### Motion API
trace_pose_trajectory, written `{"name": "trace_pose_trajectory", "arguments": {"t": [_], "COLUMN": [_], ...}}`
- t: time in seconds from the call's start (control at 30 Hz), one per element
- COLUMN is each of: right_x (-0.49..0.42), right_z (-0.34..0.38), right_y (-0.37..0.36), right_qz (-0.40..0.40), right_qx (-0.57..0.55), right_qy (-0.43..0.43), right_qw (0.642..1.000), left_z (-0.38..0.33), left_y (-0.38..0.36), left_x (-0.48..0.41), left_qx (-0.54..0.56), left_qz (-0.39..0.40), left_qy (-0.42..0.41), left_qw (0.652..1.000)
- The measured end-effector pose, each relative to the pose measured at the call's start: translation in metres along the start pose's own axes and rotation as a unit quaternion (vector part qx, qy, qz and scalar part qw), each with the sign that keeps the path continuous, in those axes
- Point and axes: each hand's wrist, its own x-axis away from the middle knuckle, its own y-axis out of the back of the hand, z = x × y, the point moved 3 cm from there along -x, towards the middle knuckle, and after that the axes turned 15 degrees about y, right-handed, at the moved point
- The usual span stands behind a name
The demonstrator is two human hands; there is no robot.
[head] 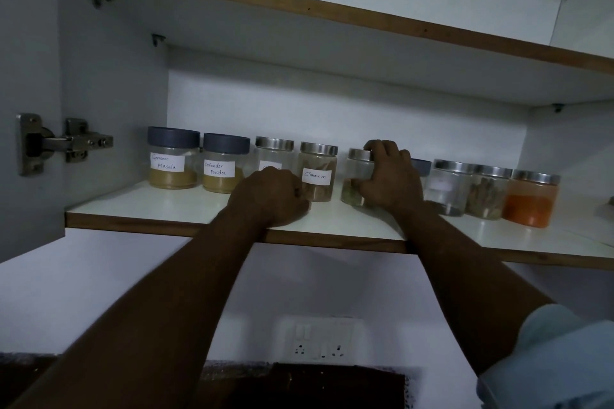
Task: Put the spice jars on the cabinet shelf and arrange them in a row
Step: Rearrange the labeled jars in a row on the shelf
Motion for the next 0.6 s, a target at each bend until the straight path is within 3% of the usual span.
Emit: {"name": "trace_pose_trajectory", "arguments": {"t": [0.3, 0.47, 0.6], "right_x": [0.0016, 0.0019, 0.0052], "right_z": [0.0001, 0.0005, 0.0008], "right_y": [0.0001, -0.0017, 0.0017], "right_qz": [-0.02, -0.032, -0.036], "right_qx": [-0.034, -0.134, -0.076], "right_qy": [-0.007, -0.023, -0.014], "right_qw": [0.999, 0.99, 0.996], "left_z": [-0.0024, -0.0068, -0.0099], "left_y": [0.0035, 0.0064, 0.0091], "left_x": [0.0032, 0.0058, 0.0086], "left_qx": [-0.009, -0.002, 0.009], "left_qz": [0.002, 0.039, 0.059], "left_qy": [0.006, -0.019, -0.037], "left_qw": [1.0, 0.999, 0.998]}}
